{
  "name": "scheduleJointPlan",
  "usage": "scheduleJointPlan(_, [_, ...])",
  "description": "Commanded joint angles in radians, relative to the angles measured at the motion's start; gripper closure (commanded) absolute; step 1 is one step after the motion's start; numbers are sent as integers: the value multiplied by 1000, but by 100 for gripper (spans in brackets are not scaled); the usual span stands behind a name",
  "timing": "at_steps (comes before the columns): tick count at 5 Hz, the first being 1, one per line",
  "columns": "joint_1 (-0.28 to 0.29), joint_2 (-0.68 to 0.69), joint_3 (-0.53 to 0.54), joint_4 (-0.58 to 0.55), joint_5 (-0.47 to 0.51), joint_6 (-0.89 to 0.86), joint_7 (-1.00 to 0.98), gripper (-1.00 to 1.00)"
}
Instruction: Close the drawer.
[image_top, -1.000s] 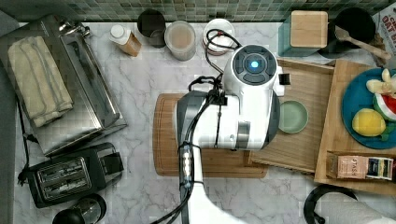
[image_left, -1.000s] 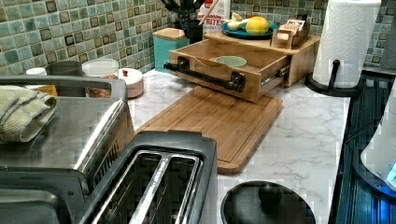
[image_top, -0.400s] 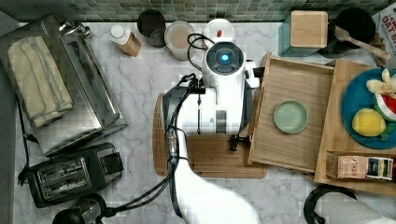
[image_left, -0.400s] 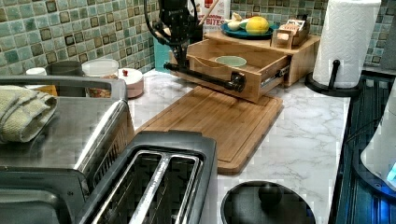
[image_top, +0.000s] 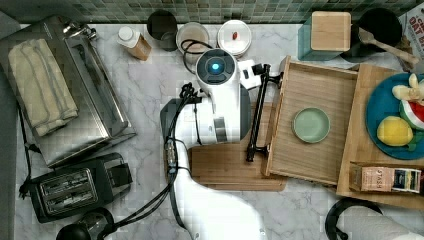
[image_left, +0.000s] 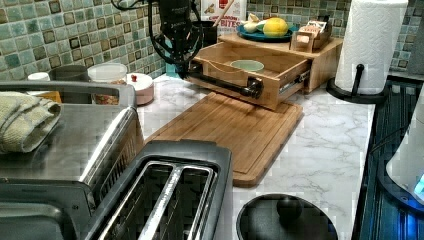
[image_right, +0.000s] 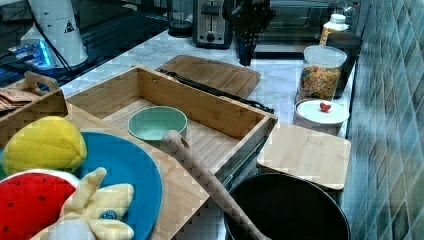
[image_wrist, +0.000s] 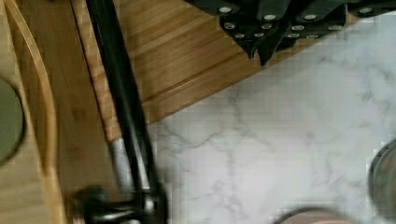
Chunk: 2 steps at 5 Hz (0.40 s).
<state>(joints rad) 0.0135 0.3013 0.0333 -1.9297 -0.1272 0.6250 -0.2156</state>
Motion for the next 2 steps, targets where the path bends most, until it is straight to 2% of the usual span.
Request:
scheduleJointPlan(1, [26, 141, -6, 208, -123, -113, -92, 100])
scheduleJointPlan(2, [33, 186, -12, 255, -159, -172, -60, 100])
